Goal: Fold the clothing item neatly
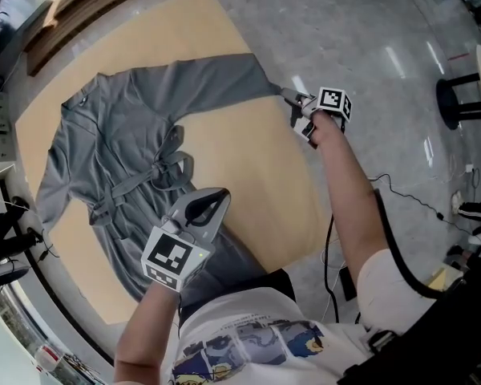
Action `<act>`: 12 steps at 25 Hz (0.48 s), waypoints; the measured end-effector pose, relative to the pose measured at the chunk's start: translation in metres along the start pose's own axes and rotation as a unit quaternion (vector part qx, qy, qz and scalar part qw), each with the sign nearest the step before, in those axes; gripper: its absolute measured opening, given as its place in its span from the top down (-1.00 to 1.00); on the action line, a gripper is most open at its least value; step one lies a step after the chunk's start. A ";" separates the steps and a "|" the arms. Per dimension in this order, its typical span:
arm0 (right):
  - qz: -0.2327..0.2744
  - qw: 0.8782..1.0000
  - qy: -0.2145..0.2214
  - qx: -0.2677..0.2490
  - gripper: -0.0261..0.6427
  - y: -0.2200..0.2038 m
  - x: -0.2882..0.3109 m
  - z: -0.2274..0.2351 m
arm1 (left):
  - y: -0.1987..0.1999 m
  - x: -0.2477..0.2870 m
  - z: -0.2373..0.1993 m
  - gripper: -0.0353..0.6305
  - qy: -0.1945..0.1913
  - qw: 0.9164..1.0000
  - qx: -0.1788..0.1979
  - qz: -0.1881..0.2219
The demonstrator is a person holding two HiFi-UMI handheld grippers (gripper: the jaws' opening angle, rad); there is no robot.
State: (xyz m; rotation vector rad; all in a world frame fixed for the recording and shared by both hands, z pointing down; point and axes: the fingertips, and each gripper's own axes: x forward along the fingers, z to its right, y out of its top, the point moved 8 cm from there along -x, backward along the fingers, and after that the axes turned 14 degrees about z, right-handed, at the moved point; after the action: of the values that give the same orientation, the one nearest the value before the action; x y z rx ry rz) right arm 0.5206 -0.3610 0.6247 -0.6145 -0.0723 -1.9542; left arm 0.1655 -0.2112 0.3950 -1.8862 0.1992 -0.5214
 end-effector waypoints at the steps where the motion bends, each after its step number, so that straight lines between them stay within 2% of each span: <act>1: 0.000 1.000 0.000 0.024 0.41 0.000 0.003 0.004 | 0.000 0.002 0.000 0.87 -0.003 1.000 0.000 -0.001; 3: -0.005 0.998 -0.003 0.057 0.40 0.000 0.009 0.011 | 0.000 0.004 0.001 0.87 -0.006 1.000 -0.003 -0.004; 7: -0.025 0.996 -0.005 0.083 0.40 0.006 0.024 0.033 | -0.003 0.005 0.001 0.87 -0.005 1.000 -0.008 -0.007; 12: -0.046 0.992 0.037 0.107 0.40 0.007 0.029 0.032 | -0.009 0.000 0.000 0.87 -0.002 1.000 -0.007 -0.010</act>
State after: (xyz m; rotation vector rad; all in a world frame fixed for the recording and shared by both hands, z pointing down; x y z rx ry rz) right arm 0.5292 -0.3779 0.6636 -0.4026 -0.2643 -2.0228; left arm 0.1651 -0.2080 0.4030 -1.9048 0.1812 -0.5308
